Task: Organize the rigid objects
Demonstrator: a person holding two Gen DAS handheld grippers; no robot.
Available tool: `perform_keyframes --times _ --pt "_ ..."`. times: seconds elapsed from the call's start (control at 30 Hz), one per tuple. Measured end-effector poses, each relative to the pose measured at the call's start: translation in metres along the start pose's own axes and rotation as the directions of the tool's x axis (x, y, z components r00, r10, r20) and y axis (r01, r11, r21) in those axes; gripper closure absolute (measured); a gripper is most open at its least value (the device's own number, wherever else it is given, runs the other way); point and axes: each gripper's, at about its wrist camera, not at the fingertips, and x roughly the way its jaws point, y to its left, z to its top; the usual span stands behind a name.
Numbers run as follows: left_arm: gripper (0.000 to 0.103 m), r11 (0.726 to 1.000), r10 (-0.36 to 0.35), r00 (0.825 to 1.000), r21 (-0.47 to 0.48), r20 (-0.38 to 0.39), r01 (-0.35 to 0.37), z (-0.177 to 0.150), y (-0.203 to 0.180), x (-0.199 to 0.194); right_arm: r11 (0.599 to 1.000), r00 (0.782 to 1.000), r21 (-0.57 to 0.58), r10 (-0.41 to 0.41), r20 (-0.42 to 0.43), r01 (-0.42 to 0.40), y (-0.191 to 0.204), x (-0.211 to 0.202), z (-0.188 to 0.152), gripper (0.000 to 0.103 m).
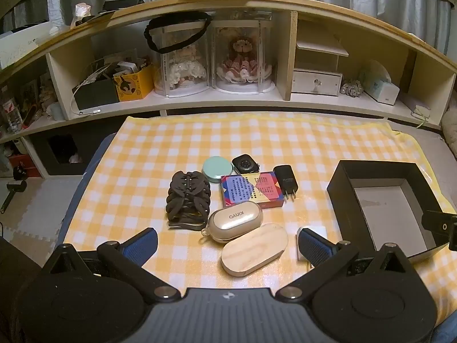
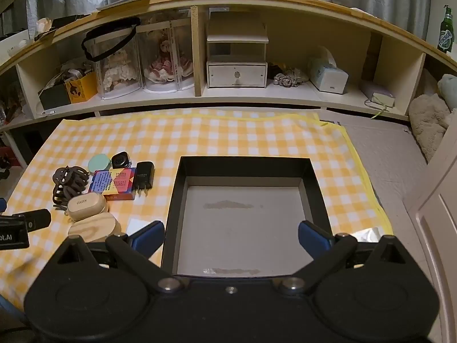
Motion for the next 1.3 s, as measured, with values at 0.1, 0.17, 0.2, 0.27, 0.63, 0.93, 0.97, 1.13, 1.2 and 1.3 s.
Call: perform_keyframes --times 0.1,0.17,0.2,0.27,0.63,0.93,0.97,1.13,1.2,1.3 --pt "0.000 1.000 -0.002 1.000 0.003 0.002 0.002 -0.0048 -0.0009 0.0056 1.000 1.000 0.000 -0.002 -0.001 0.002 0.0009 0.0004 0.0003 0.002" --pt "0.000 1.000 -0.002 1.000 0.004 0.001 0.002 -0.0064 0.0000 0.0057 1.000 1.000 -0.001 -0.002 -0.001 0.002 -0.0021 -0.0010 -0.0002 0.002" --pt "0.000 1.000 -0.001 1.000 0.003 0.000 0.001 -0.0069 0.0000 0.0061 1.000 1.000 -0.001 -0.001 -0.001 0.001 -0.0016 -0.0004 -0.0003 0.002" --pt "0.000 1.000 -0.001 1.000 0.001 -0.001 0.001 -0.0068 0.0002 0.0061 1.000 1.000 -0.001 -0.002 -0.002 0.002 -0.0010 -0.0002 0.0001 0.002" --pt "0.000 1.000 0.003 1.000 0.005 -0.007 -0.003 -0.0037 -0.0013 0.0032 1.000 1.000 -0.002 -0.005 -0.005 0.005 -0.0004 0.0000 0.0004 0.002" --pt "0.000 1.000 0.004 1.000 0.005 -0.009 -0.004 -0.0034 -0.0004 0.0031 1.000 1.000 -0.003 -0.005 -0.006 0.005 0.0003 0.0003 0.0003 0.002" --pt "0.000 1.000 0.003 1.000 0.005 -0.009 -0.003 -0.0034 -0.0008 0.0033 1.000 1.000 -0.003 -0.006 -0.007 0.006 0.0004 0.0004 0.0003 0.002" --pt "0.000 1.000 0.002 1.000 0.008 -0.010 -0.002 -0.0032 -0.0007 0.0036 1.000 1.000 -0.003 -0.007 -0.007 0.007 0.0005 0.0006 0.0003 0.002" --pt "0.000 1.000 0.003 1.000 0.007 -0.009 -0.003 -0.0035 -0.0006 0.0037 1.000 1.000 -0.004 -0.006 -0.007 0.006 0.0006 0.0006 0.0003 0.002" --pt "0.000 1.000 0.003 1.000 0.007 -0.010 -0.003 -0.0034 -0.0008 0.0037 1.000 1.000 -0.004 -0.006 -0.008 0.006 0.0006 0.0007 0.0003 0.002"
